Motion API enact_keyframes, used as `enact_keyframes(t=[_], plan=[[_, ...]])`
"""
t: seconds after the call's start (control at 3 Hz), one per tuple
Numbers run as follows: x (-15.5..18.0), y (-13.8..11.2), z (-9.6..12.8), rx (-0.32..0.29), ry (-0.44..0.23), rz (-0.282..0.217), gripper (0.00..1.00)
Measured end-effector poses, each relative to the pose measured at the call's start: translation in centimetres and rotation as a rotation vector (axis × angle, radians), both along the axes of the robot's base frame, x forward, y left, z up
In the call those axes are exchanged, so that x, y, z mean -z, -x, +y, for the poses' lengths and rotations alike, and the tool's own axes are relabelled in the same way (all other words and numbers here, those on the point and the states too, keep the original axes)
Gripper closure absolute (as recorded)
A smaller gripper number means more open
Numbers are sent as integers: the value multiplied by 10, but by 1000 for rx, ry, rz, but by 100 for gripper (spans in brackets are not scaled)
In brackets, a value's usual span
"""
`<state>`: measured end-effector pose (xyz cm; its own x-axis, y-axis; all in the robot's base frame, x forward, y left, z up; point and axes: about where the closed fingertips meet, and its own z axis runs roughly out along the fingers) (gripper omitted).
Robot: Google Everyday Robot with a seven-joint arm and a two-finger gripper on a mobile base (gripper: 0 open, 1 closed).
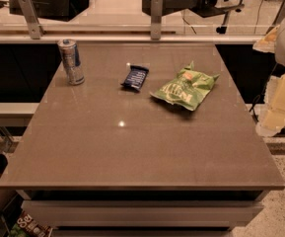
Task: Pick redbull can
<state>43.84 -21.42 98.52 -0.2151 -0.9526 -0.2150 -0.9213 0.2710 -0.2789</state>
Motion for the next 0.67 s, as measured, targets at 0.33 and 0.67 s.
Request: enact_keyframes(t=[0.33, 0.67], plan=[[0, 0, 0, 0, 0, 0, 0], [1, -6, 10, 5, -50, -31, 0]])
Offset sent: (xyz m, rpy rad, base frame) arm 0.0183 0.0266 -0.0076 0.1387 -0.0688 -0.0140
